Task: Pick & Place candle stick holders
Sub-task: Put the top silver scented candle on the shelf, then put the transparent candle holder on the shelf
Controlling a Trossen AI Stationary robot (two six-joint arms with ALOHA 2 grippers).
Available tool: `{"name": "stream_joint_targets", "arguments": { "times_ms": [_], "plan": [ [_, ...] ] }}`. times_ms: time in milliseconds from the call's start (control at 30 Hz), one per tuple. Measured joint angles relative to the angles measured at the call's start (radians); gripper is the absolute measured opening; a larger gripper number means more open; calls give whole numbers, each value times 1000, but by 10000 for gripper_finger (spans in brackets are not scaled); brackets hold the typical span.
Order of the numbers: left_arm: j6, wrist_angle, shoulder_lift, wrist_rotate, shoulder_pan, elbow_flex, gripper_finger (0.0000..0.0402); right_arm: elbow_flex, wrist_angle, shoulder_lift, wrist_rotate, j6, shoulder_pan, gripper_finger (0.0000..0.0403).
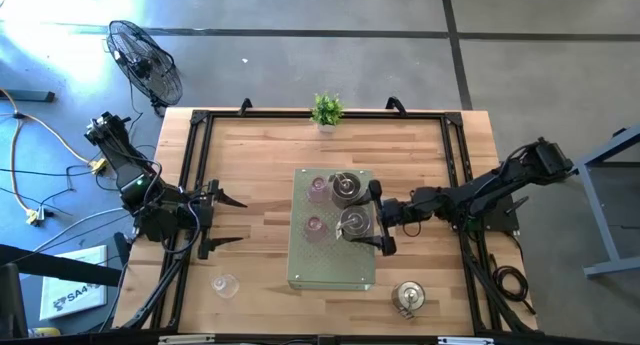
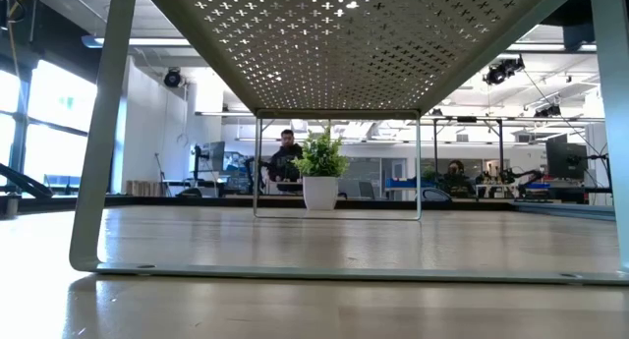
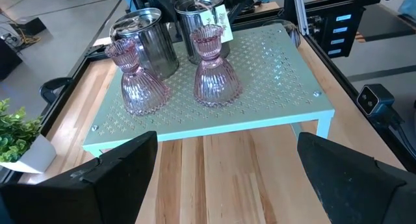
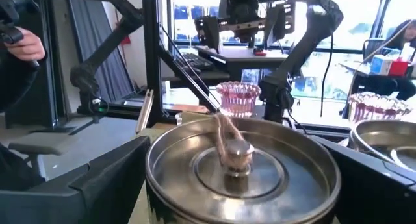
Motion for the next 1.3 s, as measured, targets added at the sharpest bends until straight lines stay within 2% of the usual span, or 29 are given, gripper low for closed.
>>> {"name": "stream_joint_targets", "arguments": {
  "times_ms": [333, 667, 833, 1000, 1200, 1300],
  "plan": [
    [0, -7, 0, 0, 0, 0, 365, 1, 90, -1, -71, -62, 2, 400],
    [-1, -8, 0, 9, 0, 0, 365, 1, 135, -1, -72, -85, 3, 400],
    [-57, -1, 0, 93, 0, 0, 365, 1, 126, -1, -72, -77, 3, 400],
    [-84, 56, 0, 291, 0, 5, 365, 1, 117, -1, -84, -77, 14, 400],
    [-204, -8, 25, 331, 0, 68, 365, 1, 118, -1, -179, -89, 34, 400],
    [-302, -89, 49, 350, 0, 113, 365, 1, 112, -10, -187, -90, 48, 400]
  ]
}}
